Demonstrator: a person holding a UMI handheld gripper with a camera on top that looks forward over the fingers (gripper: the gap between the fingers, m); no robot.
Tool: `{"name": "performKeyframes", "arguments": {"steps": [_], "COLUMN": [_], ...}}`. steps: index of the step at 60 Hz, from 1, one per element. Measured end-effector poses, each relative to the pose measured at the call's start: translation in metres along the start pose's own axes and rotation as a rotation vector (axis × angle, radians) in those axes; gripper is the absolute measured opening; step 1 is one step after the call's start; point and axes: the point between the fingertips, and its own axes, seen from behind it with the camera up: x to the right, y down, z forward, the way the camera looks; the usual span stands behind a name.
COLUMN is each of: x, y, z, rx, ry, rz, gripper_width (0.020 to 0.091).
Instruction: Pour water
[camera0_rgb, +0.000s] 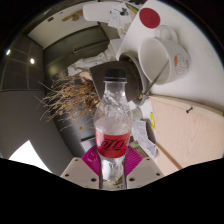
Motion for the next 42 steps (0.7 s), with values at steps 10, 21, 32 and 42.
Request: {"name": "performKeyframes", "arguments": {"steps": [10,21,32,42], "x": [-0.041,-0.118,-0.171,-0.159], "y": [0.004,-0.025,-0.091,-0.182], "z": [-0.005,-0.022,-0.054,-0.070], "rx": [-0.034,0.026,0.165,0.268], "ry": [0.012,0.006,0.052,0.243], "rz": [-0.343,-0.879,-1.338,-1.664], "gripper_width": [0.0257,0.0258,0.0258,0.0260]}}
